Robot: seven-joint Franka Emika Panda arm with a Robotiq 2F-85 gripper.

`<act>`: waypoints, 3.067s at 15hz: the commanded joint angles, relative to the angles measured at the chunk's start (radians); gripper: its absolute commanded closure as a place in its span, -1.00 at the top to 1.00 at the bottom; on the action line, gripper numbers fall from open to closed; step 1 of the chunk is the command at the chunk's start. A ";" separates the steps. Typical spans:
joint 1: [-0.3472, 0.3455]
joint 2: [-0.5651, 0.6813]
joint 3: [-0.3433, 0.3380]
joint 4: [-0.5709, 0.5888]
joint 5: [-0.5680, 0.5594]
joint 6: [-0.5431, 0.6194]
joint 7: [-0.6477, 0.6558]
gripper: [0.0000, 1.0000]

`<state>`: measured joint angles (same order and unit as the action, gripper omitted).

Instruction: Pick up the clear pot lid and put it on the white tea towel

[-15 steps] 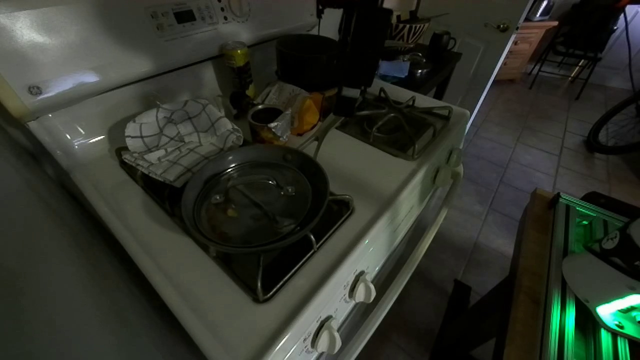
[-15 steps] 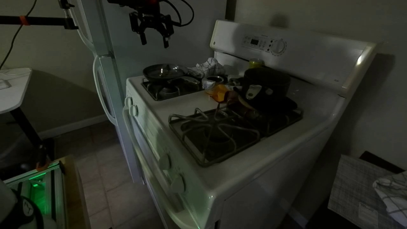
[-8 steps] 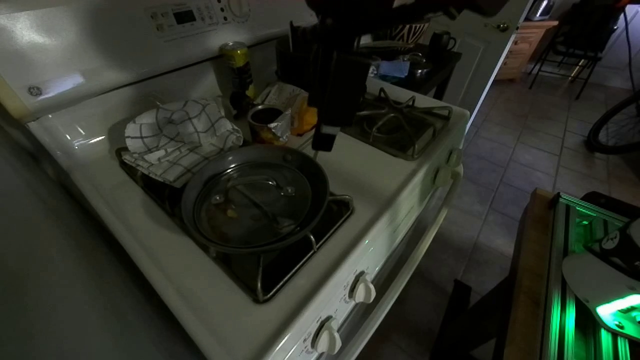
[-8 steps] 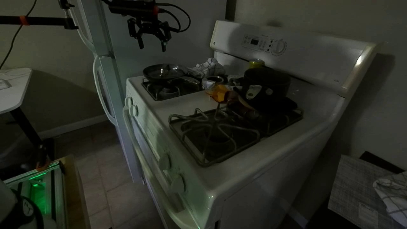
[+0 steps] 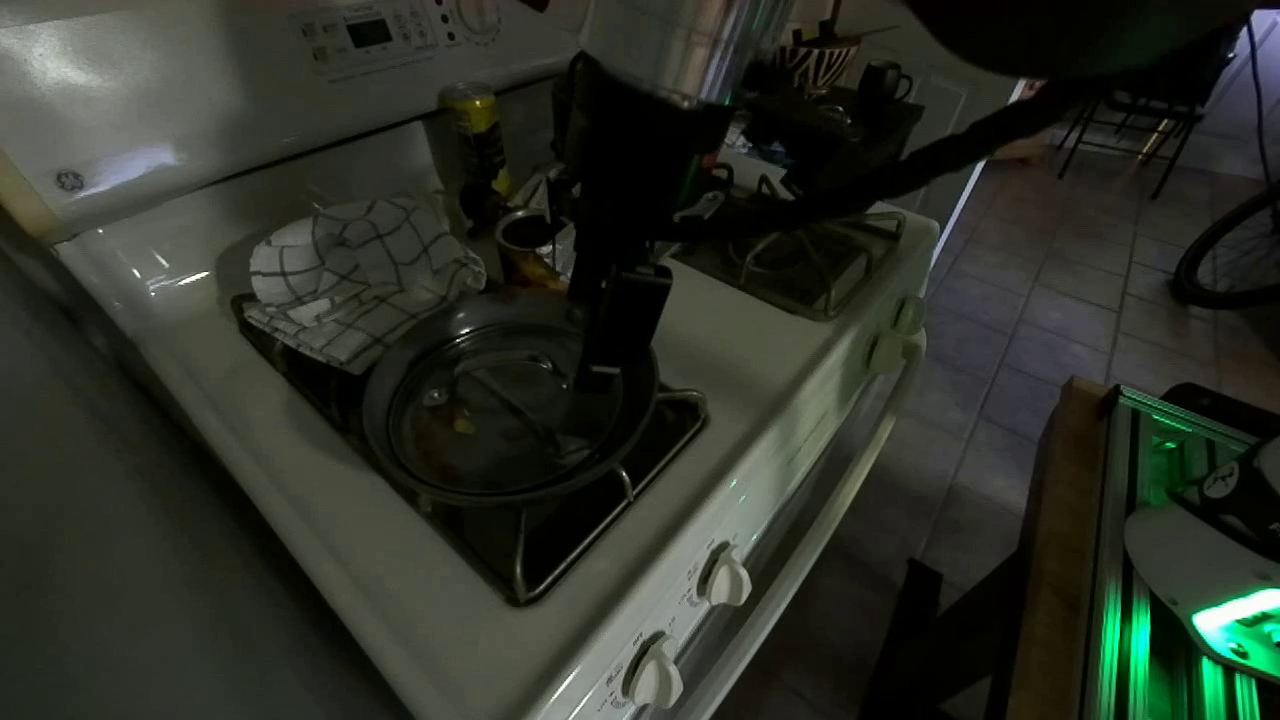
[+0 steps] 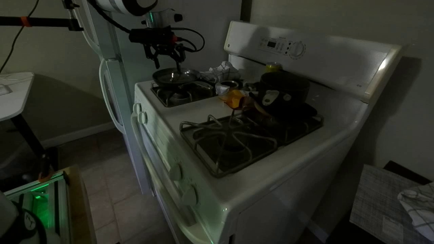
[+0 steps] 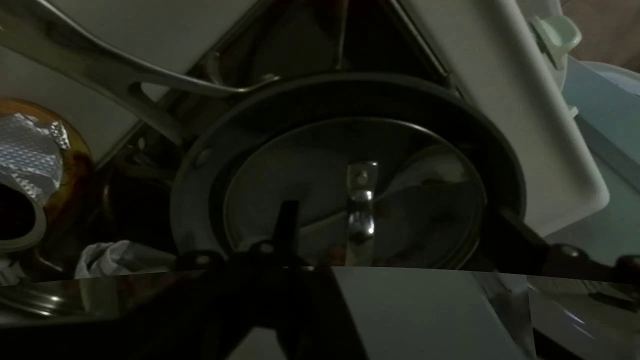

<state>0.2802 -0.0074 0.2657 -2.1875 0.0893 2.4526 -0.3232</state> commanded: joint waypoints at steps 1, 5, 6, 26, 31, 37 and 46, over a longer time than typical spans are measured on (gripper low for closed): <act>0.004 0.018 0.011 -0.013 0.010 0.060 -0.042 0.26; -0.004 0.034 0.012 -0.017 0.025 0.075 -0.116 -0.36; -0.007 0.037 0.011 -0.018 0.032 0.078 -0.135 -0.37; -0.025 0.087 0.021 0.012 0.041 0.108 -0.186 -0.91; -0.040 0.020 0.022 0.018 0.192 0.034 -0.244 -0.91; -0.053 0.009 -0.017 0.085 0.274 -0.060 -0.235 -0.91; -0.044 0.022 -0.015 0.079 0.188 -0.061 -0.196 -0.91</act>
<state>0.2284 0.0201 0.2447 -2.0945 0.3181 2.4061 -0.5492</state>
